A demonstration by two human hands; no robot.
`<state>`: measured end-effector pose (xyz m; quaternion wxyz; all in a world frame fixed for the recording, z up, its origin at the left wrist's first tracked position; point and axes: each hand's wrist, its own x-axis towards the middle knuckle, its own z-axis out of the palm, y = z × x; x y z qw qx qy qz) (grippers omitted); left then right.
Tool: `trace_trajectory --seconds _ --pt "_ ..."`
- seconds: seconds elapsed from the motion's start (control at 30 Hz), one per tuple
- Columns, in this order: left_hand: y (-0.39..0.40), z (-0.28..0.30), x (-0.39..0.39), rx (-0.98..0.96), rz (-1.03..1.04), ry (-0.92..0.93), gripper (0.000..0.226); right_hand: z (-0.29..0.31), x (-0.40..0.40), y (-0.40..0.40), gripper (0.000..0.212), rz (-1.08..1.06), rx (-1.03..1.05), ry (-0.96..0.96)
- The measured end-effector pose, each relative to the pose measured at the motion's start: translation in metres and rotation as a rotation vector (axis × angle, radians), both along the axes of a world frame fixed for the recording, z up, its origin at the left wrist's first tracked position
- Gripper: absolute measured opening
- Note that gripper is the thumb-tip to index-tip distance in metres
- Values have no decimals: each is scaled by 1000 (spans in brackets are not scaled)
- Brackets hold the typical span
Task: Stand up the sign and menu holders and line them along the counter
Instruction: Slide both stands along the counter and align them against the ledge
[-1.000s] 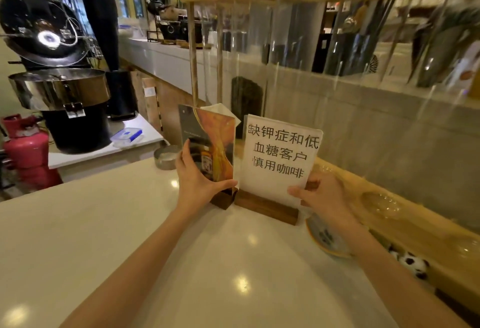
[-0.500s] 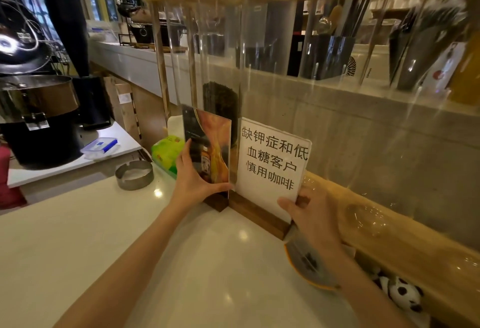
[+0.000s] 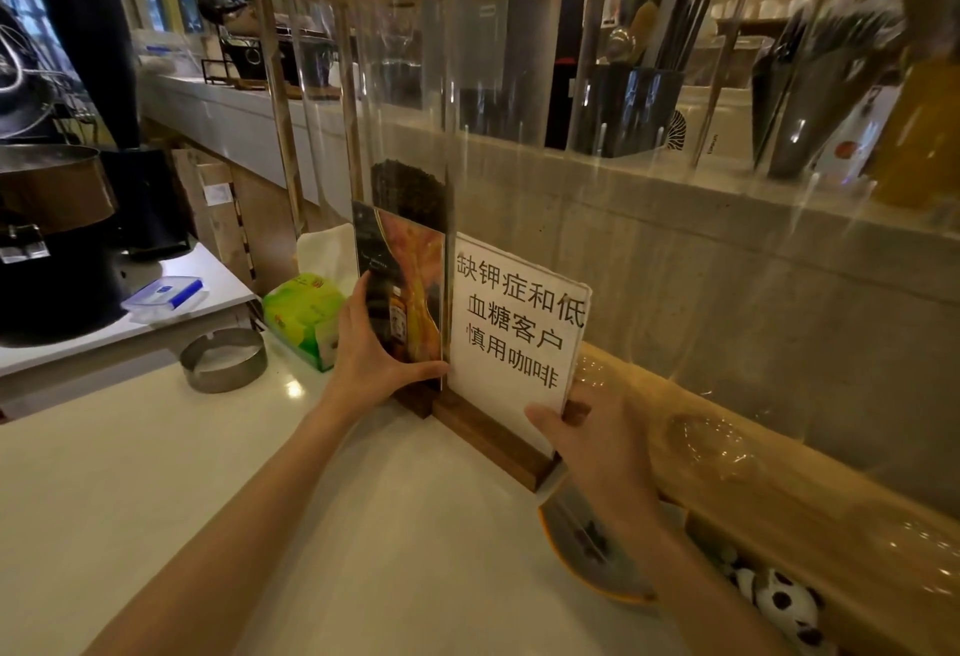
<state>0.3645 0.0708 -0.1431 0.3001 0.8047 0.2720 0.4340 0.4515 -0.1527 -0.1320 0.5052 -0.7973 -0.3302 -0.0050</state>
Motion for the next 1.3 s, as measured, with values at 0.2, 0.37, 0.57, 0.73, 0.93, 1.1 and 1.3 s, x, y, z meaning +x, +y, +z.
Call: trace_trajectory --seconds 0.2,0.37,0.57,0.73,0.93,1.1,1.3 --pt "-5 1 -5 -12 -19 74 122 27 4 -1 47 101 -32 24" --pt "-18 7 -16 -73 -21 84 105 85 6 3 35 260 147 28" --pt "-35 2 -22 -26 2 292 52 154 18 33 13 426 -60 -208" --pt "-41 -9 -27 15 13 364 32 173 14 80 20 520 -267 -347" --pt "-41 -16 -26 -25 -6 288 22 168 4 123 29 532 -459 -432" --pt "-40 -18 -31 26 -47 314 25 168 4 133 20 482 -449 -508" --pt "-40 -14 -32 56 -15 378 29 162 6 132 17 467 -356 -461"
